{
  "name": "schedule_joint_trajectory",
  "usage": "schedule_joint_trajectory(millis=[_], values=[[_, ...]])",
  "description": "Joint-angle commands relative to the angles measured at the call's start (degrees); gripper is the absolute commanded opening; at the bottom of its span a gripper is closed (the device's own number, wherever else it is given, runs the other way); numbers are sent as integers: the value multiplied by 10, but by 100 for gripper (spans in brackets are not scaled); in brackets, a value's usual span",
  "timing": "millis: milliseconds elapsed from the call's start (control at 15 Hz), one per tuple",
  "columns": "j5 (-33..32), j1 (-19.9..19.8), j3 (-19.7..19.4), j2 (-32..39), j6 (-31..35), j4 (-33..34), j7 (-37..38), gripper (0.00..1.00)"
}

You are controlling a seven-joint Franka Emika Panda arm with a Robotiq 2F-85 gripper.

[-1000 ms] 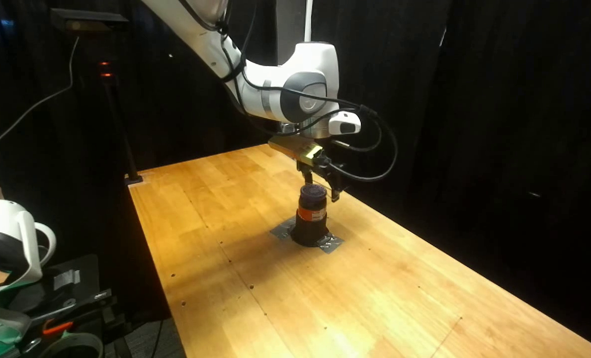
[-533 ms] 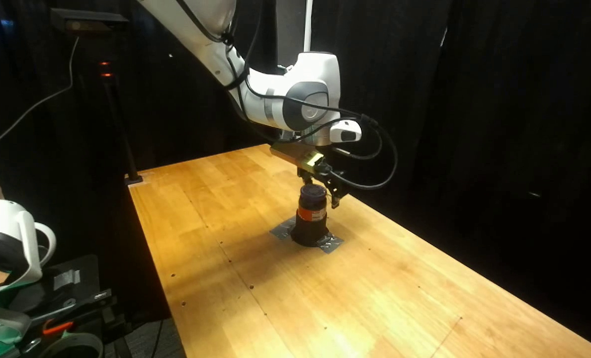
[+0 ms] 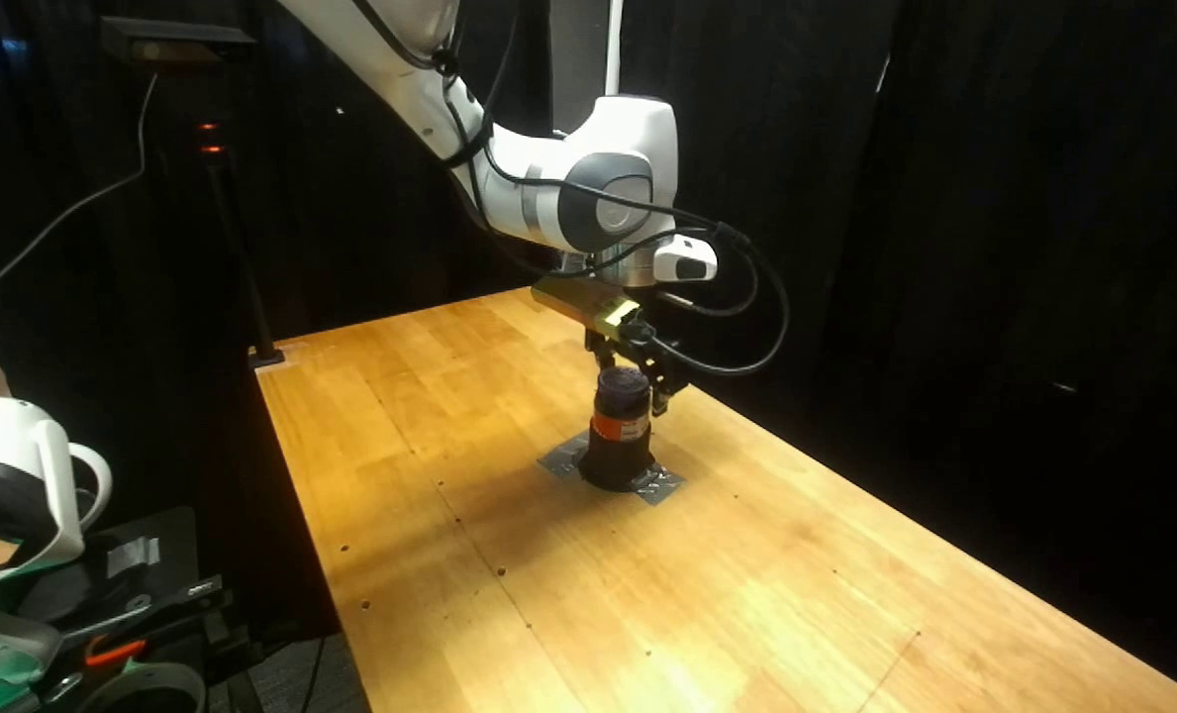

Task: Put the rubber band on the cup

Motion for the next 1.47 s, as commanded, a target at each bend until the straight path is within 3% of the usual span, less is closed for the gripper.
schedule_joint_trajectory(millis=[0, 867, 933, 1067, 1400], values=[[25, -13, 6, -44, 7, -54, -17, 100], [70, -29, 14, -104, 34, -161, -41, 100], [65, -25, 10, -106, 50, -169, -36, 75], [55, -19, 5, -116, 88, -191, -23, 66], [25, -3, -14, -163, 232, -288, 5, 27]])
